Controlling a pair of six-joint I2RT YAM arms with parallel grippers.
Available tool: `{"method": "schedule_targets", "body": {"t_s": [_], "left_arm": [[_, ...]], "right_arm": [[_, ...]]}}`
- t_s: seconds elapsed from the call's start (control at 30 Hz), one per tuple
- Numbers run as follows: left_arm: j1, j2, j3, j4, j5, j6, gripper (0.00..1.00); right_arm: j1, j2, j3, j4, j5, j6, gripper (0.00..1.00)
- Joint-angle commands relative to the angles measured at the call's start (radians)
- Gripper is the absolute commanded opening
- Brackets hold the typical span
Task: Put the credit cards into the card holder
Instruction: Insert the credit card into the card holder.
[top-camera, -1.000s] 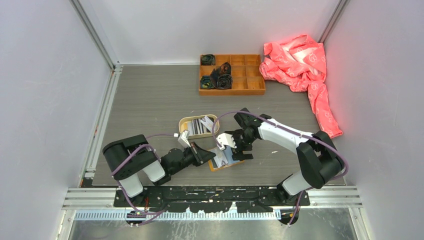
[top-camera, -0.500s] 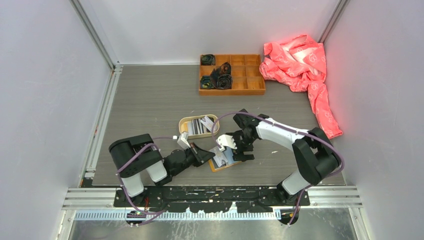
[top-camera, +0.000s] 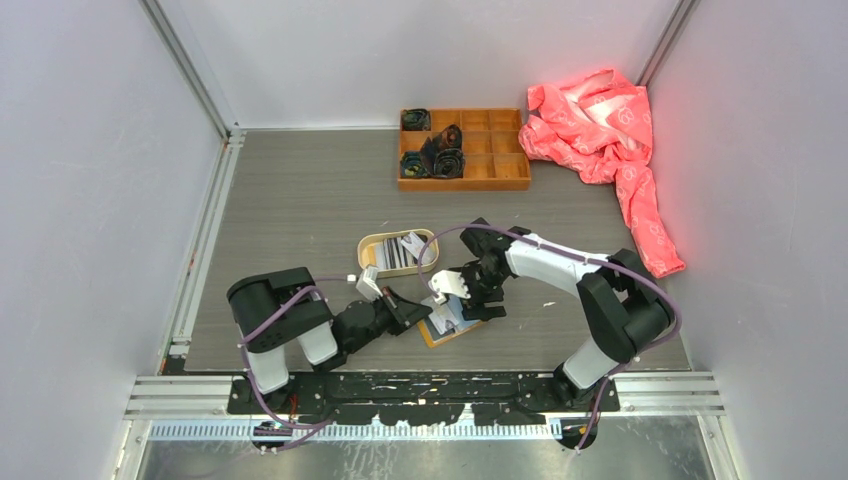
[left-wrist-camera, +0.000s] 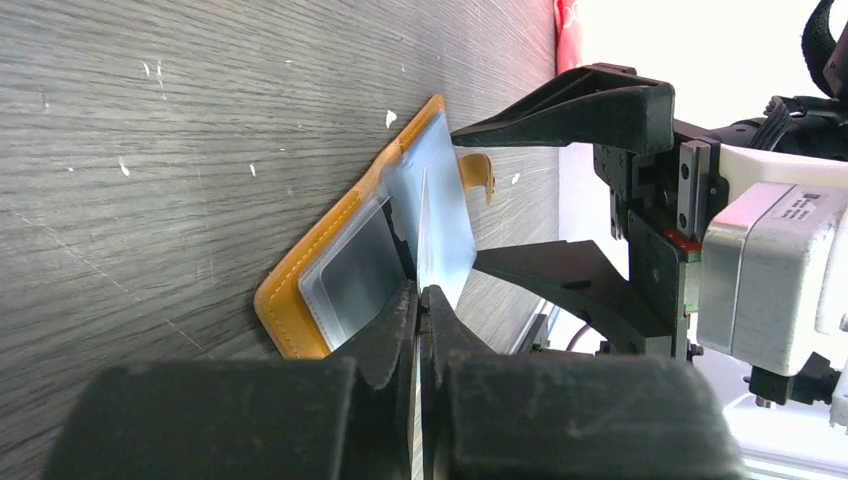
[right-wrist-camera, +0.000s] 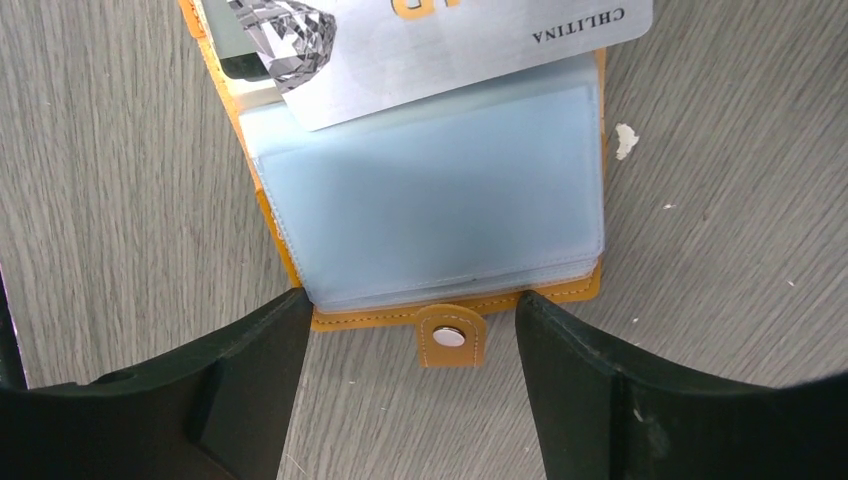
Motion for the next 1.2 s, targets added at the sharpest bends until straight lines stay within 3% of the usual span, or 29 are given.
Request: {"method": "schedule_targets", "body": {"t_s": [0.0,0.63,1.17], "left_arm": [[-0.015,-0.004,0.016,0.053,-0.045,-0.004,0.0],[-0.119,0.043,-0.015,0.053,-0.222,-0.106,0.0],[-0.125,0.088,-0.013,0.053,-0.224,-0.199,0.0]], "right_arm": [[0.015,0.016,0.022,-0.047,-0.024,-0.005,0.78],[0.047,0.034,0.033,-0.045,-0.024,0.033,0.73],[0.071,0.046,0.03,-0.03,-0.016,0.051,0.71]]}}
